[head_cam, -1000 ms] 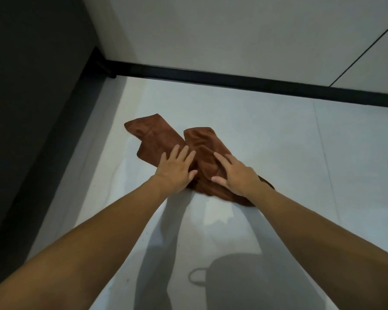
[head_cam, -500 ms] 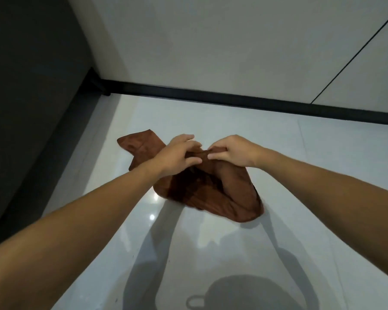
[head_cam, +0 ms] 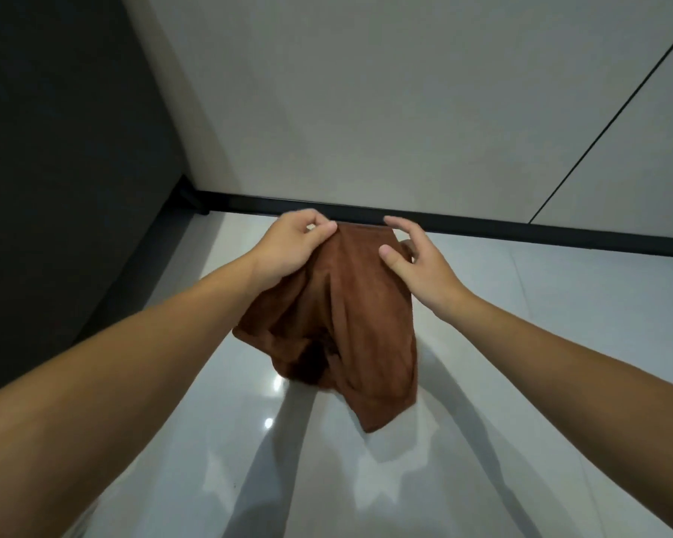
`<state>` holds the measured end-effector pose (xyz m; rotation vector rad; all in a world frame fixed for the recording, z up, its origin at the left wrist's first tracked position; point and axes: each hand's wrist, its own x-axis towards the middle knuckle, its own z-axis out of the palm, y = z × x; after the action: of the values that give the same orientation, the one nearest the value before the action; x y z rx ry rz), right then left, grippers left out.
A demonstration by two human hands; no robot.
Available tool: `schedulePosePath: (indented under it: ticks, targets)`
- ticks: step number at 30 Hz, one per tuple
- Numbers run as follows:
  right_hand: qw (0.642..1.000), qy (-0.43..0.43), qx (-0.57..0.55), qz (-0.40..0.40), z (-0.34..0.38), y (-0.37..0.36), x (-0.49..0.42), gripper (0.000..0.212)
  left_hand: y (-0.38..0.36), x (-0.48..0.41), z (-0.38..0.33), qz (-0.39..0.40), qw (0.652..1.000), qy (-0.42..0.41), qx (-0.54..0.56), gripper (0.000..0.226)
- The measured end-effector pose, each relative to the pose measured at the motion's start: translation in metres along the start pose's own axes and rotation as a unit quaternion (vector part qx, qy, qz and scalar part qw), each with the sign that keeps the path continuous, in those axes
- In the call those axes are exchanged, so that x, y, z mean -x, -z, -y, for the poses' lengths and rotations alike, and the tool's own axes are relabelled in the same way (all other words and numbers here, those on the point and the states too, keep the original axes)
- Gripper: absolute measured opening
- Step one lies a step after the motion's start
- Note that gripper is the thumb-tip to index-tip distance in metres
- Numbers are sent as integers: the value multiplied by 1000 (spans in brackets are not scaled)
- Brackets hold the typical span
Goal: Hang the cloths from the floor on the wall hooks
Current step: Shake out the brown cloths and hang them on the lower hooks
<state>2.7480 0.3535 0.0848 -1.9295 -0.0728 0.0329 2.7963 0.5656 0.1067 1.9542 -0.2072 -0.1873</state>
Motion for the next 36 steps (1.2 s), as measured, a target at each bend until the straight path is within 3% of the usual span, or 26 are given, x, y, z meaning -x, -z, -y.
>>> schedulePosePath:
  ticks: [4,11,14,20,22,24,27,29,32,36]
  targets:
    - [997,44,-52,23,15,-15,1,64,10,-13,-27,-104,990,-8,93,12]
    - [993,68,-79,58,22,-49,5,83,16,-8,-45,-145,940,73,299,19]
    - [992,82,-77,53,29,-54,3,76,13,-5,-45,-124,931,97,329,19]
    - [991,67,-115,-8,45,-51,-3,32,19,2,-39,-118,923,104,350,21]
    - [987,53,-152,-23,49,-45,-7,25,17,9,-29,-77,921,108,366,36]
    - [976,37,-209,-43,55,-38,-11,23,12,16,-17,14,929,84,361,52]
    - [959,14,-276,-67,66,-26,-19,28,2,27,-12,162,964,61,204,52]
    - [957,14,-277,-82,77,-17,-22,31,-4,30,-14,206,970,63,116,57]
    - [959,11,-267,-93,84,-9,-27,29,-9,29,-21,156,976,76,129,52]
    - [977,-1,-204,-55,72,-2,-28,39,-11,18,-28,13,963,129,237,41]
